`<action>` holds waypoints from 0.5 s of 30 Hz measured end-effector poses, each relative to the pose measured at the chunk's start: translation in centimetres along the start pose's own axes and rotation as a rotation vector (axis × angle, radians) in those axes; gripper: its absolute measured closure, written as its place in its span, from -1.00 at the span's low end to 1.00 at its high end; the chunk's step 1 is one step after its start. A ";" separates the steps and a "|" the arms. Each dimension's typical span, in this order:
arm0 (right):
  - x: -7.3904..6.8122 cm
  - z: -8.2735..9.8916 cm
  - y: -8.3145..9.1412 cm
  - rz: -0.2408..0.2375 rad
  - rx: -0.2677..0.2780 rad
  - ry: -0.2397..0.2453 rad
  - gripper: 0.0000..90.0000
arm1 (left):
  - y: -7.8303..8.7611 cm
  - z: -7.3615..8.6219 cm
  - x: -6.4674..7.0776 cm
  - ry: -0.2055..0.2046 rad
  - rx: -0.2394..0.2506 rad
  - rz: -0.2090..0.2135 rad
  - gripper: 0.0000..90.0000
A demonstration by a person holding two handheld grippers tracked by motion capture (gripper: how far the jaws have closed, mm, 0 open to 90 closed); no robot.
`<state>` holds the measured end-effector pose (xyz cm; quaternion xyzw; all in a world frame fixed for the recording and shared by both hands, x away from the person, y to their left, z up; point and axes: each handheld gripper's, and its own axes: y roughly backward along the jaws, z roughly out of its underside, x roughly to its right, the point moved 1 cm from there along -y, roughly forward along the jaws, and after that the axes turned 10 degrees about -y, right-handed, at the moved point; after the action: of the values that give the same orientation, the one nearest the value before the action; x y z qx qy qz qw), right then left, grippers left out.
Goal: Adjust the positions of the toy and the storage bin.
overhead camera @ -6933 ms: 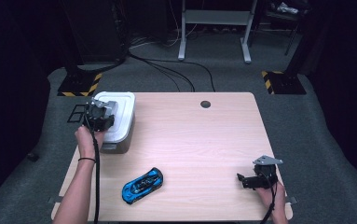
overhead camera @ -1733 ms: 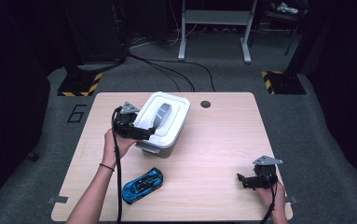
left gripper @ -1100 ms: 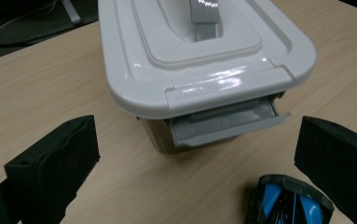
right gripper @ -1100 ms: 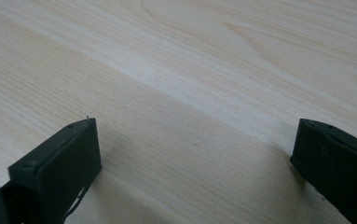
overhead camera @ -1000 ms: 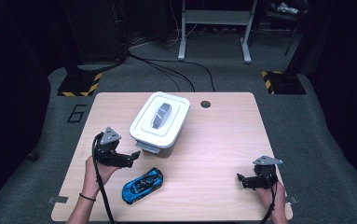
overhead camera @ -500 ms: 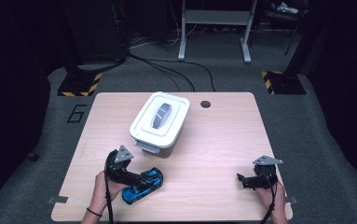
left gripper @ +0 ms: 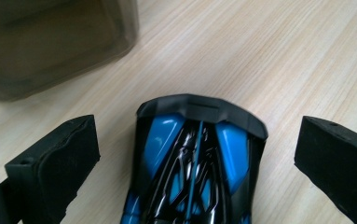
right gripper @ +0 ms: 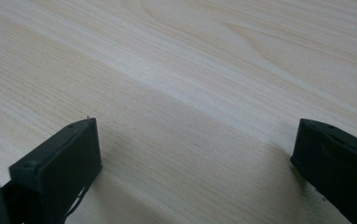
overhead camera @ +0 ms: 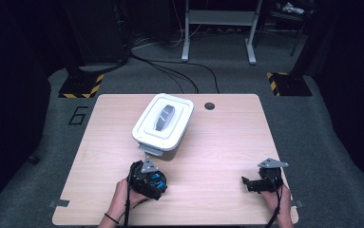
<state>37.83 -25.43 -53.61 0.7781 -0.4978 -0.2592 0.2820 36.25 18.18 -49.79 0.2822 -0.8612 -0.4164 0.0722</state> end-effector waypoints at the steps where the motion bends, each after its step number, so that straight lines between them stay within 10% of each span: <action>1: 0.0 0.0 0.0 0.000 0.000 0.000 -0.99 | -0.2 -0.1 0.1 -0.004 -0.007 0.001 -1.00; 15: 0.0 0.0 0.0 -0.003 -0.004 -0.003 -1.00 | -1.2 0.0 0.2 -0.013 -0.053 -0.002 -0.57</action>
<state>37.83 -25.43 -53.59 0.7779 -0.4964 -0.2619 0.2826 36.59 17.51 -50.75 0.2784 -0.8501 -0.4408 0.0738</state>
